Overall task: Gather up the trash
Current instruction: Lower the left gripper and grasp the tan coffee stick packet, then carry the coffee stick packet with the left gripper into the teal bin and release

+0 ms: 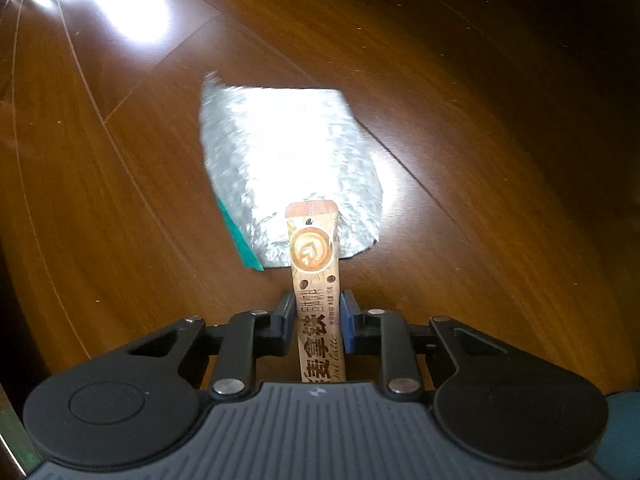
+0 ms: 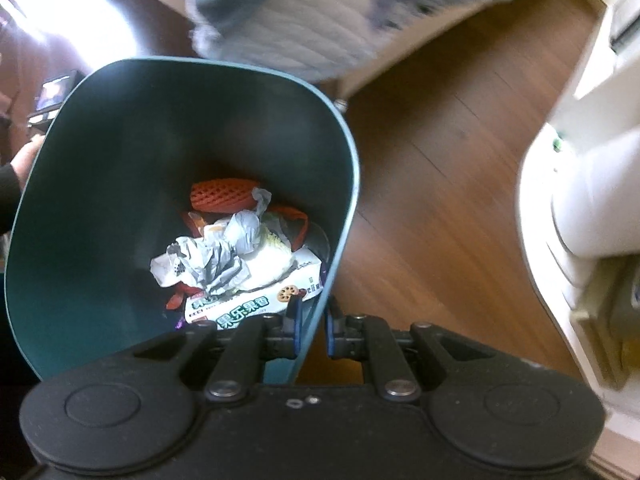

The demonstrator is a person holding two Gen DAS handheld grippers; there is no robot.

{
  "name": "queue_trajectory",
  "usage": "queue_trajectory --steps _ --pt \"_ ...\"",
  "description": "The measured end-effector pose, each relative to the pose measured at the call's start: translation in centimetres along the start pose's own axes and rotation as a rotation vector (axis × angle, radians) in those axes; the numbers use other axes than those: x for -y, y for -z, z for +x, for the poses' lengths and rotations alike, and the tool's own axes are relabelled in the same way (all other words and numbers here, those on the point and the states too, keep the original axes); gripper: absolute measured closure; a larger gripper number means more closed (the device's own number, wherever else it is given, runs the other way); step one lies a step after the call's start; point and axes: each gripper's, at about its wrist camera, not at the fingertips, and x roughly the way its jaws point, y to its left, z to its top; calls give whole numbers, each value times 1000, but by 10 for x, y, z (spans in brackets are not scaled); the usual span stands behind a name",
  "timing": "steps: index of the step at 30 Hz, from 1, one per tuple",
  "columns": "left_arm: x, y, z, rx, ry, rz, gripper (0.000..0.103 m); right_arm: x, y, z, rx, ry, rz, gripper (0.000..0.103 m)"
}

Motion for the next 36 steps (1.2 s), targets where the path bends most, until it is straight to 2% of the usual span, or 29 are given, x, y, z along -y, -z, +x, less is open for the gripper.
queue_trajectory --steps 7,9,15,18,22,27,31,36 --pt "-9 6 -15 27 -33 5 82 -14 -12 9 34 -7 -47 96" --pt "-11 -2 -26 40 -33 9 82 -9 -15 8 47 -17 -45 96" --pt "-9 -6 -82 119 13 11 82 4 -5 7 48 2 -72 97" --pt "-6 -5 -111 151 45 26 82 2 1 6 60 42 -105 97" --pt "14 -4 -150 197 76 89 82 15 13 0 58 67 -86 97" --pt "34 12 -202 247 118 201 82 21 12 -6 48 104 -54 99" --pt "56 35 -252 302 187 330 82 22 11 -5 36 106 -11 99" --pt "78 72 -331 381 326 479 82 26 5 2 38 103 6 100"
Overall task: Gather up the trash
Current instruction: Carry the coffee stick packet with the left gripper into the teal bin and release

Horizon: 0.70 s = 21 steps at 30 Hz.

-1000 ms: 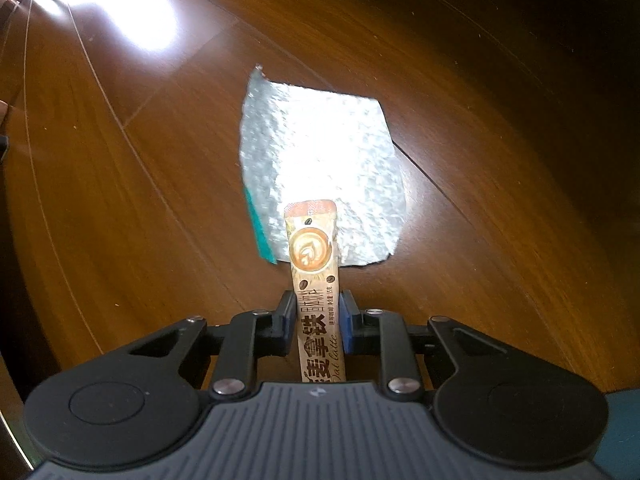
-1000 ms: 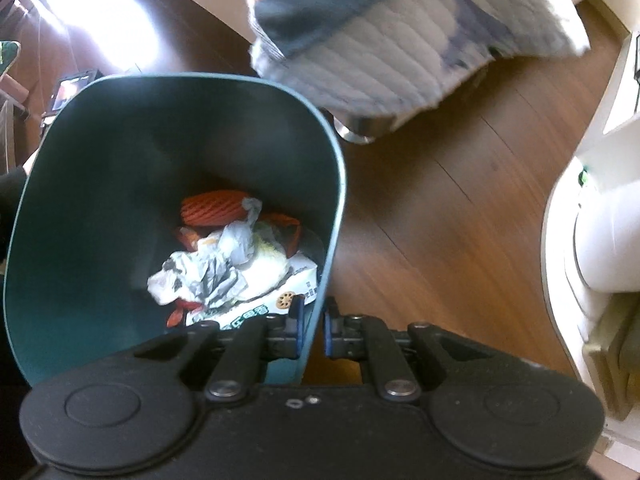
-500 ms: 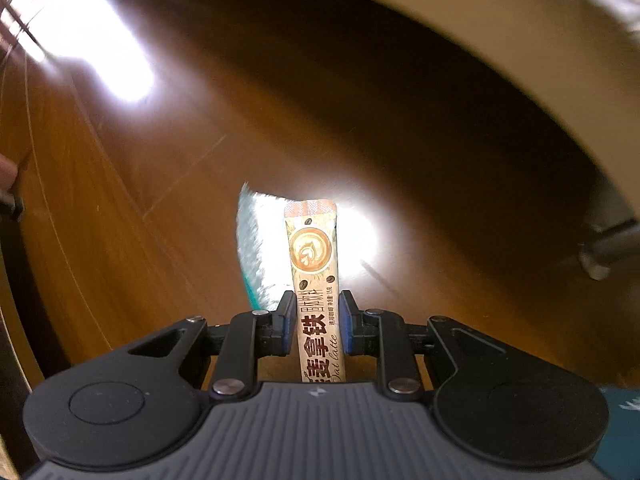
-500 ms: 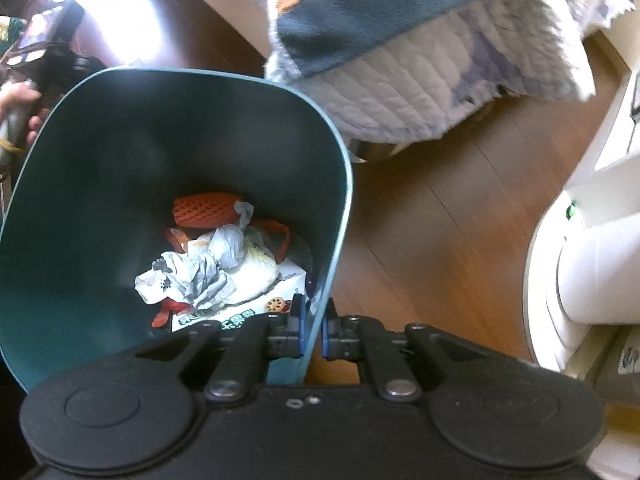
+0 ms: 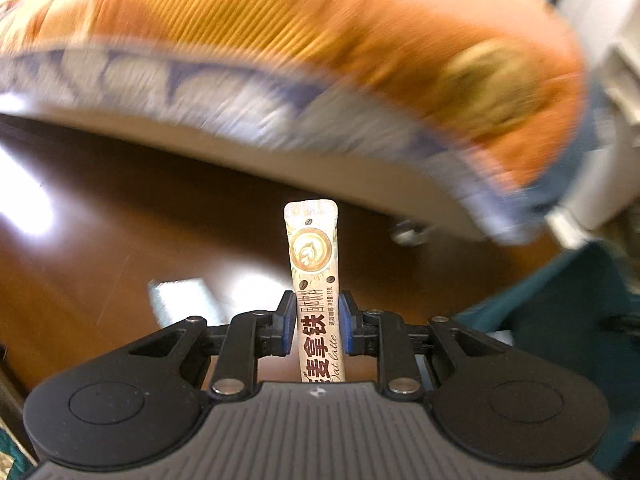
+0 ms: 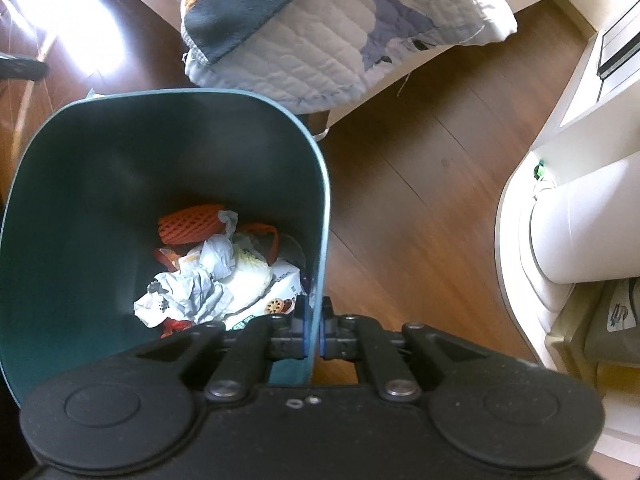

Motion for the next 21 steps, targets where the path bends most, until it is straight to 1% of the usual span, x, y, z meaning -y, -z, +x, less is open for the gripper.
queue_trajectory --steps 1,4,5,7,10,13,15,19,21 --pt "10 -2 -12 6 36 19 82 -2 3 0 0 1 2 100" --pt "45 0 -31 15 137 100 81 -1 2 -1 -1 2 8 100" --pt "60 0 -35 9 171 138 81 -4 4 -8 -1 2 7 100" --pt "78 6 -31 -4 223 182 81 -2 5 -12 -1 -3 11 100" --pt "109 10 -17 -26 235 242 81 -4 4 -16 4 -3 1 100" --pt "127 18 11 -98 263 283 81 -5 4 -15 5 -1 -8 100" --pt "140 27 26 -141 254 319 81 -5 4 -14 1 0 -13 100" --pt "159 38 56 -218 241 342 81 -3 4 -11 -8 -2 -12 100" --pt "167 41 72 -257 202 337 81 -4 4 -10 -9 -4 -16 100"
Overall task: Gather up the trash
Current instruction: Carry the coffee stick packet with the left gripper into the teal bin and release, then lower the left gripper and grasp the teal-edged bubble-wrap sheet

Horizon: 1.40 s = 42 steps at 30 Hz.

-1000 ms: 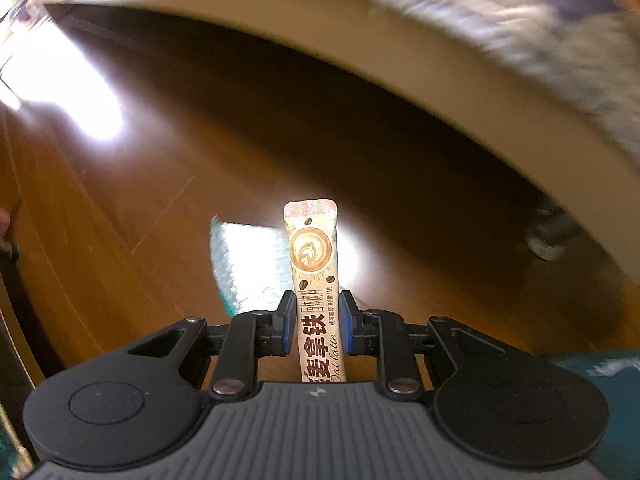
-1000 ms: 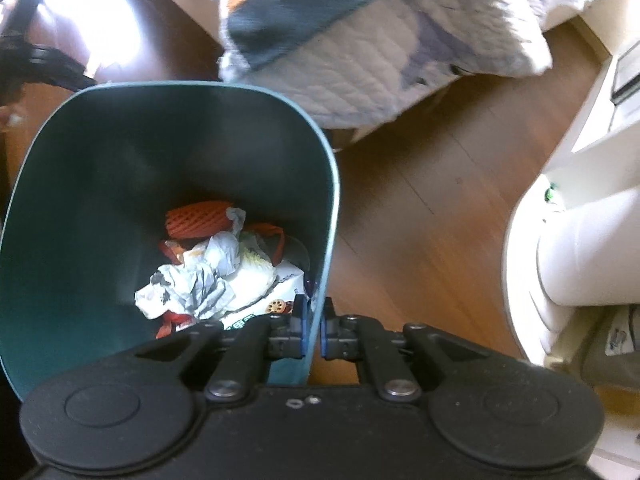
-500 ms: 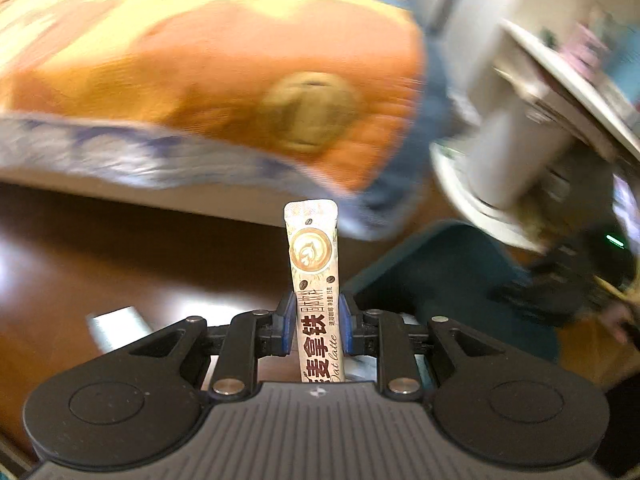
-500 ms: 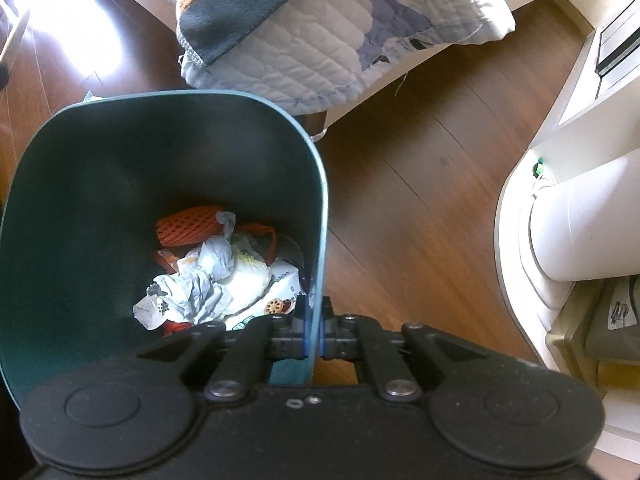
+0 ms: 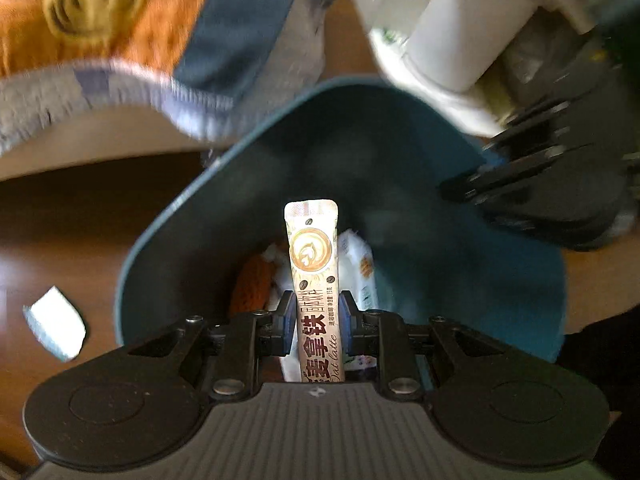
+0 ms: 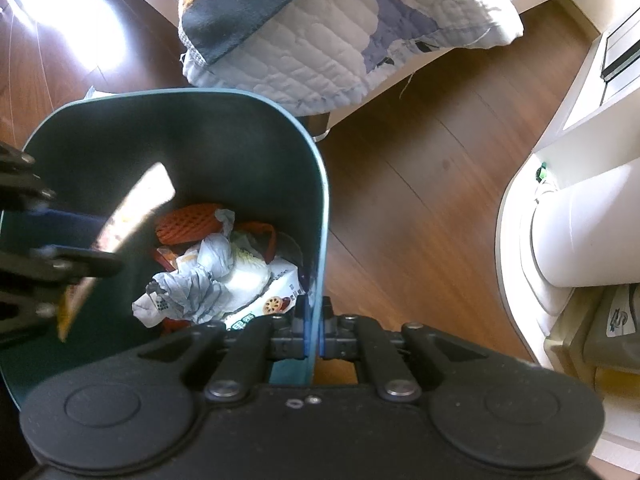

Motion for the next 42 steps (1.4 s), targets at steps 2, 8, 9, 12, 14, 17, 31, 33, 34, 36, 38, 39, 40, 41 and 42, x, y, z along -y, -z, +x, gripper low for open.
queue_trajectory --steps 2,8,9,12,14,17,31,33,34,36,38,39,40,41,42 --pt "3 -3 14 -24 -26 4 81 -1 0 0 1 -2 -6 99" --pt "2 0 31 -56 -60 -17 81 0 1 1 5 -2 3 99" --pt "0 1 33 -54 -54 -25 81 0 1 0 8 1 5 99" --pt "-3 1 32 -37 -54 -27 81 3 1 -2 9 2 13 99" --pt "-4 3 30 -26 -54 -24 80 2 1 -2 2 0 8 96" --pt "-5 5 27 -6 -43 -28 75 3 2 -1 -9 -8 5 93" --pt "-25 23 -71 212 -54 -64 26 4 -3 7 -47 -114 -104 71" --pt "-38 26 -83 239 -110 -97 26 4 -2 8 -46 -134 -115 62" --pt "-47 26 -87 249 -134 -122 26 4 -1 8 -43 -142 -123 60" --pt "-73 28 -92 267 -184 -188 26 4 1 11 -44 -150 -134 46" --pt "-108 29 -90 257 -257 -284 26 4 3 15 -44 -141 -136 34" --pt "-123 30 -88 256 -282 -318 26 5 4 16 -49 -142 -134 34" --pt "-141 32 -86 258 -320 -361 26 5 6 18 -58 -139 -130 34" --pt "-162 34 -83 255 -377 -412 26 6 7 19 -63 -132 -125 35" --pt "-179 36 -77 251 -422 -450 26 7 10 19 -62 -123 -116 37"
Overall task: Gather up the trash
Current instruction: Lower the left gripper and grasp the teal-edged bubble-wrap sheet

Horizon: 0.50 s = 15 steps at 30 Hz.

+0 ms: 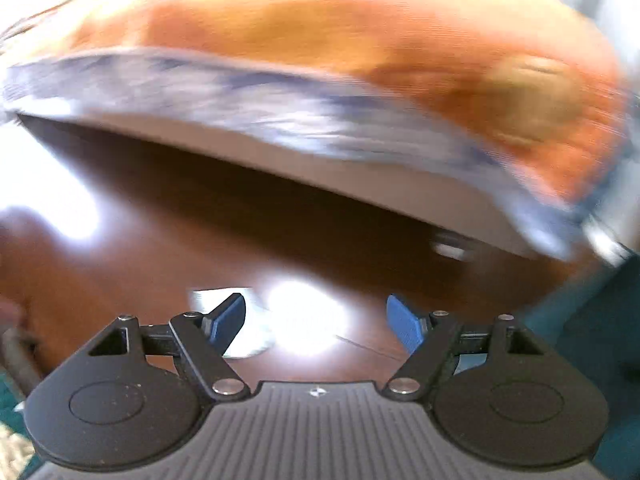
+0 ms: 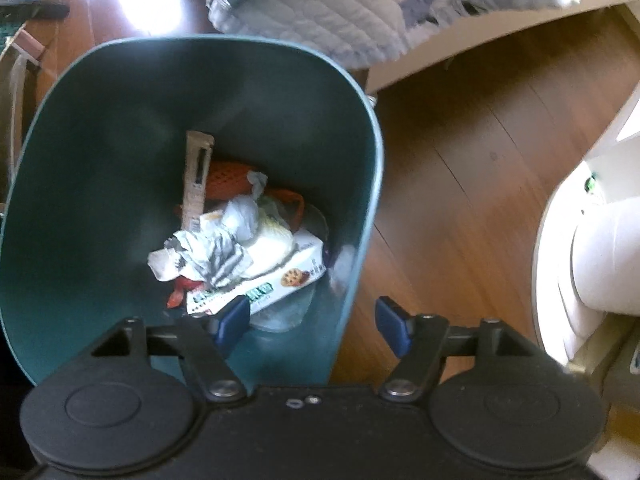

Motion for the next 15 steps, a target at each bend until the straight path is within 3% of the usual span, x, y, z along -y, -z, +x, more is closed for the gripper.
queue_trajectory --steps 1,3,5,6,9,11,15 --pt "-12 -2 12 -8 -39 -28 26 1 2 0 -3 7 11 38" --pt "-40 -7 44 -46 -118 -106 26 2 6 0 -14 15 38 55" --pt "-64 -9 78 -89 -162 -176 26 1 9 -1 -22 11 71 58" --pt "-75 -10 97 -120 -183 -210 26 0 10 0 -31 4 81 70" --pt "-95 -7 142 -200 -192 -293 26 -6 13 6 -57 28 99 89" --pt "-101 -5 171 -239 -211 -303 26 -6 17 10 -65 51 122 97" --pt "-108 14 207 -304 -249 -327 26 4 28 11 -83 17 287 100"
